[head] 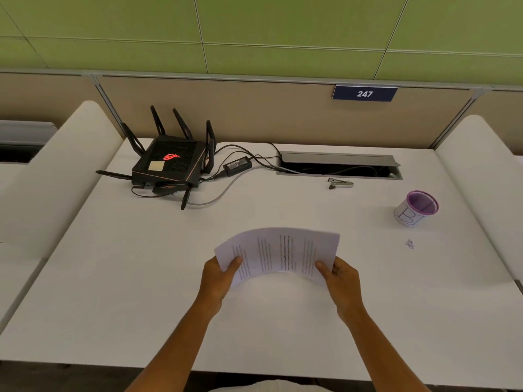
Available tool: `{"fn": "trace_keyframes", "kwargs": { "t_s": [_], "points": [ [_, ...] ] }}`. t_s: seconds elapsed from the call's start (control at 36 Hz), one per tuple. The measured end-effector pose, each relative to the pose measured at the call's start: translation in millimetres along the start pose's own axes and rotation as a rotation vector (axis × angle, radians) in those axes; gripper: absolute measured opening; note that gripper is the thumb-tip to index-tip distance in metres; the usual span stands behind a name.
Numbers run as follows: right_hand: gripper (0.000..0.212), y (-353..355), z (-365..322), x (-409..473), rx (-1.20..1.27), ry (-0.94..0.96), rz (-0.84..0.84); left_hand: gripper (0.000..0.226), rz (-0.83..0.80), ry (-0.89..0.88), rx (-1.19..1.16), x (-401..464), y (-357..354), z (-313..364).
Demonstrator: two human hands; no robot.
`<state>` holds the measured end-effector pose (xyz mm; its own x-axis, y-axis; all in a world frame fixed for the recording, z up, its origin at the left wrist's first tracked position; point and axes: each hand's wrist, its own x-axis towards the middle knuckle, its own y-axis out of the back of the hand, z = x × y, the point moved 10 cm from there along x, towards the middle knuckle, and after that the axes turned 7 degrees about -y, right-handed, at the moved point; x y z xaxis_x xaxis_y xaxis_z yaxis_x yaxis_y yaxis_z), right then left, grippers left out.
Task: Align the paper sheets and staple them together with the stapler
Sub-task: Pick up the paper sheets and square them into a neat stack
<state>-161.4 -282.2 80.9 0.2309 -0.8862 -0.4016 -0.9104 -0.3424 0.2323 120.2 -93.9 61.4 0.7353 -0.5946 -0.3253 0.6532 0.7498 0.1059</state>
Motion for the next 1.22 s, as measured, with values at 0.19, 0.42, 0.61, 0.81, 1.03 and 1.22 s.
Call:
{"fn": "trace_keyframes", "kwargs": {
  "t_s": [0.19,0.42,0.61,0.81,1.03,1.22],
  "points": [
    [0.022,5.6,-23.9,5.8,0.042,-0.008,-0.174,0.012,0.038,-0.017,-0.112,-1.9,17.4,6.8],
    [0.039,-26.6,-40.2,-13.6,0.438,-0.076,-0.403,0.032,0.089,0.048,-0.465,-20.9,10.5,3.4],
    [0.042,-55.8,-27.9,-24.8,0.41,-0.125,-0.084,0.032,0.055,0.09,-0.653,-38.4,-23.4,3.6],
    [0.062,-66.9,-33.1,-29.2,0.457,-0.136,-0.098,0.043,0.019,0.101,-0.706,-48.2,-37.9,5.0],
    [0.038,-46.6,-55.2,-19.1,0.326,-0.04,-0.088,0.045,-0.011,0.07,-0.583,-37.3,-13.6,3.3],
    [0.029,-29.9,-76.2,-15.2,0.21,0.052,-0.066,0.045,-0.151,-0.1,-0.213,-11.2,3.5,46.2]
  ]
}}
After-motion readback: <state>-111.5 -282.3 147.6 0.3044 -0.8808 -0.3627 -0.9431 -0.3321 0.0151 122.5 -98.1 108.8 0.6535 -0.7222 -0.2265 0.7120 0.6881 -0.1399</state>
